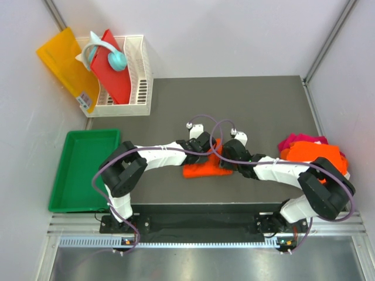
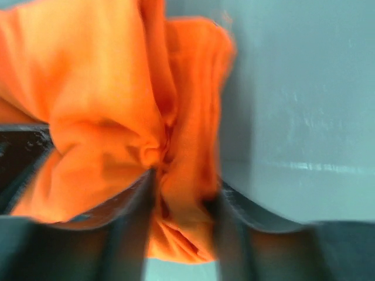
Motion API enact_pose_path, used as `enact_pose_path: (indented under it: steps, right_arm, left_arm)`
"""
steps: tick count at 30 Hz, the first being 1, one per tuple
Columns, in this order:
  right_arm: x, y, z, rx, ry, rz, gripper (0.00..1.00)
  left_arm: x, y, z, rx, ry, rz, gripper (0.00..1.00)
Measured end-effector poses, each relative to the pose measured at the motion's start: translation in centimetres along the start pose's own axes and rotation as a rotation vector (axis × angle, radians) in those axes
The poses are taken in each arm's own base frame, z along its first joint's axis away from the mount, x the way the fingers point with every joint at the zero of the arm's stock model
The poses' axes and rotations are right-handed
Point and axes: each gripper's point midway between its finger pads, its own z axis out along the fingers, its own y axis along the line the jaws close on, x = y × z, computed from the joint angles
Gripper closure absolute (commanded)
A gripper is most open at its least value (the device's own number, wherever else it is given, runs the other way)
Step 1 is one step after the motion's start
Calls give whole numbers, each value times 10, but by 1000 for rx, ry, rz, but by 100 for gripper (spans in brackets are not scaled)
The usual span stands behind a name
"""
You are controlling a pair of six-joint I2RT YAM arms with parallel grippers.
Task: Fold and stack the t-shirts
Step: Put the neatly folded tshirt into the corner of the board with the right arm
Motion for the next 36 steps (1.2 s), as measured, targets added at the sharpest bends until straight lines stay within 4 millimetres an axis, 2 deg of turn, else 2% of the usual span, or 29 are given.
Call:
enact_pose_path:
  steps: [1,4,5,7,11,14,19,24,28,30,33,36]
  right_arm:
    - [2,-2,-1,6,4,-4,82]
    - [5,-4,-2,15,18,2,98]
    - [5,-4,-2,15,18,2,100]
    - [5,-5,-2,19,18,8,100]
    - [5,-7,-4,30,16,20,100]
    - [7,-15,-11,53,20,16,100]
    - [8,-34,-23,128,23,-13,100]
    - [3,-46,-34,186,19,-54,100]
    - [-31,-39,-52,202,-43,-83,100]
    - [-60,-31,-64,202,-98,-85,100]
    - [-108,-24,-86,213,-191,-71,100]
    - [-155,-30,-112,250,-286,-41,100]
  left_arm:
    - [0,0,0,0,0,0,91]
    - [0,0,0,0,0,0,91]
    - [0,0,0,0,0,0,91]
    - [0,0,0,-1,0,1,91]
    - [-1,1,-1,-5,-3,1,81]
    - [-2,6,-8,-23,-3,15,78]
    - [-8,21,-30,-67,5,59,78]
    - [-35,14,-61,-28,-54,51,78]
    - [-57,8,-93,32,-115,19,80]
    - [-65,6,-105,60,-140,3,81]
    - [-64,10,-112,69,-146,-3,82]
    - [-52,20,-109,57,-121,3,82]
